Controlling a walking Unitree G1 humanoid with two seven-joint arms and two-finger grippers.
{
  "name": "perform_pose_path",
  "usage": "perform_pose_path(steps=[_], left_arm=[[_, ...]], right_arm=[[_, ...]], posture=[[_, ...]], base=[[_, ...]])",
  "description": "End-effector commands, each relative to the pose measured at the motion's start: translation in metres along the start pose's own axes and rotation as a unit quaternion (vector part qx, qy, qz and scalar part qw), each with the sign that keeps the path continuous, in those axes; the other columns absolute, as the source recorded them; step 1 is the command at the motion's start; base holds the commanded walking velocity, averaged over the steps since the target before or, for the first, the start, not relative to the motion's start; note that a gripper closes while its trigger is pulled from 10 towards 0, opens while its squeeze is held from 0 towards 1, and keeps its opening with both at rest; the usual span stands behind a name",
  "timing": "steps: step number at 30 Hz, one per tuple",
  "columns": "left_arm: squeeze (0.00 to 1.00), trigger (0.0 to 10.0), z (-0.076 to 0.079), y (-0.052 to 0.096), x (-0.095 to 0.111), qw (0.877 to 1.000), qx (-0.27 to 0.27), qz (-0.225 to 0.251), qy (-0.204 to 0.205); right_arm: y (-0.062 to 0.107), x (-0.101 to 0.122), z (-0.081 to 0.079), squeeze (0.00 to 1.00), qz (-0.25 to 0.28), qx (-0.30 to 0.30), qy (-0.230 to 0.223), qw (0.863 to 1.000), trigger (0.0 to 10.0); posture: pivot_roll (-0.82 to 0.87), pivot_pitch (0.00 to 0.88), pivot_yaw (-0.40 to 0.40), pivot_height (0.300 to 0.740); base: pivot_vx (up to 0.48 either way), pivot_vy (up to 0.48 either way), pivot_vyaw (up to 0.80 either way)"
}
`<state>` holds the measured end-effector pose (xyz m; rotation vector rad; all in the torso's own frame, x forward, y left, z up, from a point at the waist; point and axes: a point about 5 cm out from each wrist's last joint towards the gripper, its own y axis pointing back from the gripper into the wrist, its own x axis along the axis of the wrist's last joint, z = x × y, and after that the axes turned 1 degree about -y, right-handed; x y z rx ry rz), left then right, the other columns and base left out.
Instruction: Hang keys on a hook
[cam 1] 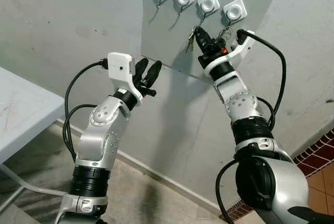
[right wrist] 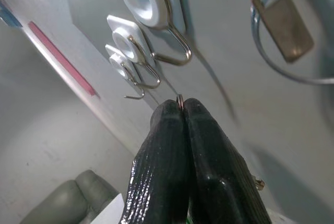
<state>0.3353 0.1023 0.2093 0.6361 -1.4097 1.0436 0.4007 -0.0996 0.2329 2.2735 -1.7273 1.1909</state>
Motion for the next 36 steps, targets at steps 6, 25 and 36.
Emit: perform_pose_path(steps=[6,25,36], left_arm=[[0.00,10.0,0.003,-0.002,0.010,1.000,-0.003,0.016,-0.007],[0.00,10.0,0.003,-0.003,0.012,1.000,-0.004,0.017,-0.007],[0.00,10.0,0.002,-0.002,0.013,1.000,-0.001,0.017,-0.008]], right_arm=[[-0.001,0.013,-0.010,0.00,0.028,0.045,0.030,0.998,10.0],[-0.010,0.025,-0.018,0.00,0.048,0.044,0.014,0.998,10.0],[-0.015,0.023,-0.013,0.00,0.035,-0.007,-0.004,0.999,10.0]], posture=[[0.21,0.000,-0.114,0.736],[0.21,0.000,-0.113,0.736],[0.21,0.000,-0.119,0.736]], base=[[0.000,0.000,0.00],[0.000,0.000,0.00],[0.000,0.000,0.00]])
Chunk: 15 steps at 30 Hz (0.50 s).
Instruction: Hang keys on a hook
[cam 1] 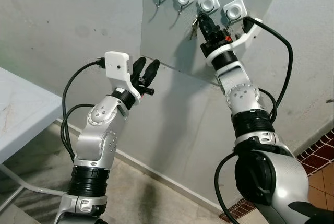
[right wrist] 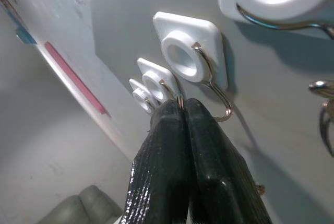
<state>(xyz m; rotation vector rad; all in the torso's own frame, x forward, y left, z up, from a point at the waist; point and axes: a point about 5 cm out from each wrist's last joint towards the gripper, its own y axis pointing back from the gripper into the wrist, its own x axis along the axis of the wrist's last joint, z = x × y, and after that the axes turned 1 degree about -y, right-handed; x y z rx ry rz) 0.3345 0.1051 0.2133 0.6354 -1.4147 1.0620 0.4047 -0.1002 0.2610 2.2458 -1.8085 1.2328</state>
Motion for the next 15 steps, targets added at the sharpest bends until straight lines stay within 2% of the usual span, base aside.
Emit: perform_pose_path(steps=[1,4,6,15], left_arm=[[0.00,10.0,0.0034,-0.0033,0.0083,1.000,-0.005,0.010,-0.007],[0.00,10.0,0.0031,-0.0030,0.0083,1.000,-0.004,0.010,-0.006],[0.00,10.0,0.0027,-0.0026,0.0084,1.000,-0.004,0.010,-0.007],[0.00,10.0,0.0029,-0.0026,0.0089,1.000,-0.004,0.010,-0.007]], right_arm=[[-0.0007,0.0047,0.0042,0.00,0.004,-0.020,-0.008,1.000,10.0],[0.0018,0.0062,0.0027,0.00,0.020,0.011,-0.019,1.000,10.0],[0.0051,0.0074,0.0012,0.00,0.038,0.037,-0.006,0.999,10.0],[0.0069,0.0057,-0.0030,0.00,0.042,0.067,-0.022,0.997,10.0]], posture=[[0.21,0.000,-0.119,0.736],[0.22,0.000,-0.121,0.736],[0.22,0.000,-0.121,0.736],[0.22,0.000,-0.119,0.736]], base=[[0.000,0.000,0.00],[0.000,0.000,0.00],[0.000,0.000,0.00],[0.000,0.000,0.00]])
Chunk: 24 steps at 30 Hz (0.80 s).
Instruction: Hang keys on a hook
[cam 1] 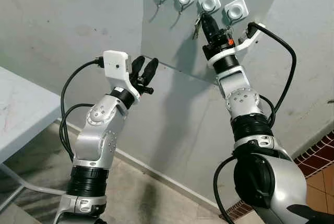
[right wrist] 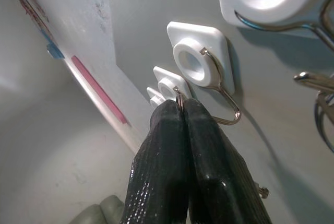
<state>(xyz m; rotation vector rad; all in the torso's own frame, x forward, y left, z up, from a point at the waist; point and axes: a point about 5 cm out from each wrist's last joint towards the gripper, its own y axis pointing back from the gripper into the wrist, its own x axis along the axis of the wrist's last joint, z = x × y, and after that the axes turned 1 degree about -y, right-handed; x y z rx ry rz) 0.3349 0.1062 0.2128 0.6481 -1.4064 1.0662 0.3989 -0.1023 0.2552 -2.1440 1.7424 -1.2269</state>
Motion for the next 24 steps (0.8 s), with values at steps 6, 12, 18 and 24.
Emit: perform_pose_path(steps=[6,12,18,24], left_arm=[[0.00,10.0,0.0046,-0.0027,0.0094,1.000,-0.010,0.013,-0.007],[0.00,10.0,0.0045,-0.0021,0.0092,1.000,-0.009,0.013,-0.007],[0.00,10.0,0.0046,-0.0019,0.0091,1.000,-0.010,0.012,-0.007],[0.00,10.0,0.0047,-0.0021,0.0093,1.000,-0.010,0.012,-0.007]], right_arm=[[-0.0033,0.0081,-0.0038,0.00,0.015,0.012,0.000,1.000,10.0],[-0.0013,0.0054,-0.0104,0.00,0.013,0.056,-0.014,0.998,10.0],[-0.0002,0.0022,-0.0085,0.00,0.005,0.045,-0.010,0.999,10.0],[-0.0007,0.0040,-0.0020,0.00,0.006,0.015,-0.018,1.000,10.0]], posture=[[0.22,0.000,-0.119,0.736],[0.22,0.000,-0.119,0.736],[0.22,0.000,-0.119,0.736],[0.22,0.000,-0.119,0.736]], base=[[0.000,0.000,0.00],[0.000,0.000,0.00],[0.000,0.000,0.00],[0.000,0.000,0.00]])
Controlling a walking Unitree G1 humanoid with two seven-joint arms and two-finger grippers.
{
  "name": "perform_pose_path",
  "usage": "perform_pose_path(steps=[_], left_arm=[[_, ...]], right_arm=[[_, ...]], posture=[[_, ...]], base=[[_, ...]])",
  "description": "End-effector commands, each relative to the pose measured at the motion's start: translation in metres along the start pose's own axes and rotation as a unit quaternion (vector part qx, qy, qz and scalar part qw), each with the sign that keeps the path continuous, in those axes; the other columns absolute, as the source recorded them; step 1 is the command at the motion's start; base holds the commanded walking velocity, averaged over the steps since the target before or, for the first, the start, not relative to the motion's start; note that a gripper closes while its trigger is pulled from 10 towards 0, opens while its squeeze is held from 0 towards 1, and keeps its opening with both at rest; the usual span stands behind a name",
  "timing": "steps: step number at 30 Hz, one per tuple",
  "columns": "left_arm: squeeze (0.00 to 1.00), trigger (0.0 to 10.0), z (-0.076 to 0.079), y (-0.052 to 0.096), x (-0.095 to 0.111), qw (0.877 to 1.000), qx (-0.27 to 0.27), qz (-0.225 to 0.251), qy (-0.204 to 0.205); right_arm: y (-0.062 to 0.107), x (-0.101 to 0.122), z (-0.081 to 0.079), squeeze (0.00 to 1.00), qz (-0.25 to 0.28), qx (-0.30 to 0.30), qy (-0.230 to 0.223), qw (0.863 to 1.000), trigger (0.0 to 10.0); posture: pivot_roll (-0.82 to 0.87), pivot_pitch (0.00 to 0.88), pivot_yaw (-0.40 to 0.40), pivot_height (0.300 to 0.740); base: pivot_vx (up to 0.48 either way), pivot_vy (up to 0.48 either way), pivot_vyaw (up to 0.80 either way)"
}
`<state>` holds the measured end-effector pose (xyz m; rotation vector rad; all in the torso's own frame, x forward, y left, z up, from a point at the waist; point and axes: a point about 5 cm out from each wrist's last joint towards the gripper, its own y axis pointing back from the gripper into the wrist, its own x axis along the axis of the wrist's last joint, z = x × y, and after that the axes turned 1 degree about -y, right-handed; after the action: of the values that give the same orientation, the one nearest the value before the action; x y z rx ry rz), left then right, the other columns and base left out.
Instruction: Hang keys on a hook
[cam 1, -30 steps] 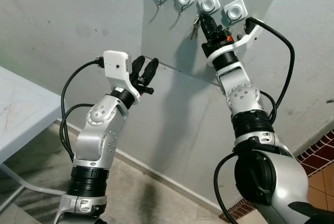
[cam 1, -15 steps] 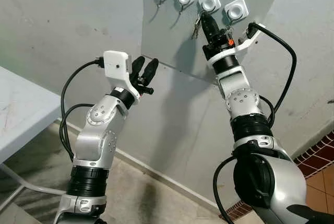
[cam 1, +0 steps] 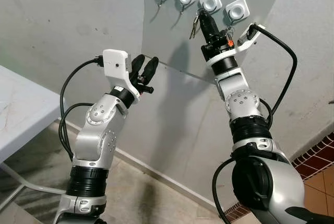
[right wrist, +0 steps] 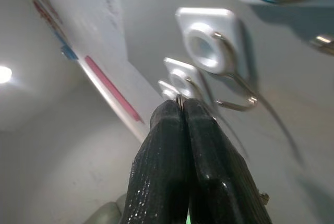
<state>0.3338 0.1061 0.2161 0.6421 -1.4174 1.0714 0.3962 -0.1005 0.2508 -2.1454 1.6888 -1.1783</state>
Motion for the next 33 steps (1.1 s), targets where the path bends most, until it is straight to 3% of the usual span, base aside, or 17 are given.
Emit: perform_pose_path(steps=[1,7,14,33], left_arm=[[0.00,10.0,0.0038,-0.0024,0.0059,1.000,-0.008,0.006,-0.004],[0.00,10.0,0.0041,-0.0020,0.0061,1.000,-0.008,0.006,-0.004],[0.00,10.0,0.0042,-0.0016,0.0060,1.000,-0.008,0.006,-0.003],[0.00,10.0,0.0045,-0.0008,0.0058,1.000,-0.009,0.006,-0.004]], right_arm=[[-0.0045,0.0074,-0.0019,0.00,0.006,-0.005,0.007,1.000,10.0],[-0.0060,0.0067,0.0030,0.00,-0.001,-0.047,0.017,0.999,10.0],[-0.0075,0.0082,0.0030,0.00,0.006,-0.051,0.007,0.999,10.0],[0.0005,0.0103,0.0010,0.00,0.043,-0.004,0.000,0.999,10.0]], posture=[[0.22,0.000,-0.120,0.736],[0.22,0.000,-0.121,0.736],[0.23,0.000,-0.122,0.736],[0.23,0.000,-0.122,0.736]], base=[[0.000,0.000,0.00],[0.000,0.000,0.00],[0.000,0.000,0.00],[0.000,0.000,0.00]])
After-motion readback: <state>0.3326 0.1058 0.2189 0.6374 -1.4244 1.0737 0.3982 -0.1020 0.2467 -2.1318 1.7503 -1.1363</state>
